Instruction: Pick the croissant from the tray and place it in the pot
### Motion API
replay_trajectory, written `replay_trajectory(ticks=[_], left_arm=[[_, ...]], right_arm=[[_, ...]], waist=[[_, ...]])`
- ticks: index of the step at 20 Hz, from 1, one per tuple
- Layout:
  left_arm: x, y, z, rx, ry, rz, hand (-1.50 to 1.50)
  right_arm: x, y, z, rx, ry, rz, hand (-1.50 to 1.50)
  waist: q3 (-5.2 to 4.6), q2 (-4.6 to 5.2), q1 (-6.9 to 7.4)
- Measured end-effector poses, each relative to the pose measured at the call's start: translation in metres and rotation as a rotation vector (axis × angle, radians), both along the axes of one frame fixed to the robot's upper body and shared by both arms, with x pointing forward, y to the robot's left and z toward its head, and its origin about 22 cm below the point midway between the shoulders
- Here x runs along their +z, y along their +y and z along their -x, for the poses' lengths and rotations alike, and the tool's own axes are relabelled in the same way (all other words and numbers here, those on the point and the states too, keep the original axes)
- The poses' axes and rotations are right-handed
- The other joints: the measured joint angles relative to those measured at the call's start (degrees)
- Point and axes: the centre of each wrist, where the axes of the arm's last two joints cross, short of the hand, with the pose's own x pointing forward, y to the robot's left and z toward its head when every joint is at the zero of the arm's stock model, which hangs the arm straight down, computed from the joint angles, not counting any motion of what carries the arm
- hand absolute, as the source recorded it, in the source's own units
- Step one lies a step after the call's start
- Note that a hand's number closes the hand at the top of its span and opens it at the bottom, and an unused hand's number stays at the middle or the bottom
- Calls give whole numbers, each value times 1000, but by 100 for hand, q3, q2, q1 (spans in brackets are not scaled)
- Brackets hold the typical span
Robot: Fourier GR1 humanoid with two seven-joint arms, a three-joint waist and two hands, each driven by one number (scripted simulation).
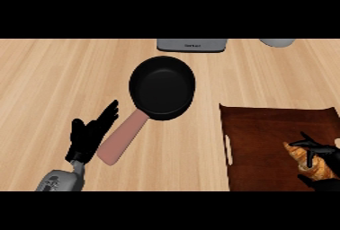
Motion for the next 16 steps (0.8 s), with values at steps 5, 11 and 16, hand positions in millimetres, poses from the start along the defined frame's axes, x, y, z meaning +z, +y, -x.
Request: replay_trajectory(ticks=[5, 11, 16], left_arm=[[-1, 6, 3, 6, 4, 2, 0], [-3, 8, 1, 17, 16, -6, 0], [-5, 11, 7, 28, 22, -14, 0]], right_arm=[[-7, 6, 4, -30, -74, -32, 150], [-24, 51, -10, -196, -187, -70, 150], [-16, 114, -33, -295, -268, -96, 150]], waist=[[23, 6, -12], [-20, -20, -147], [39, -21, -155]])
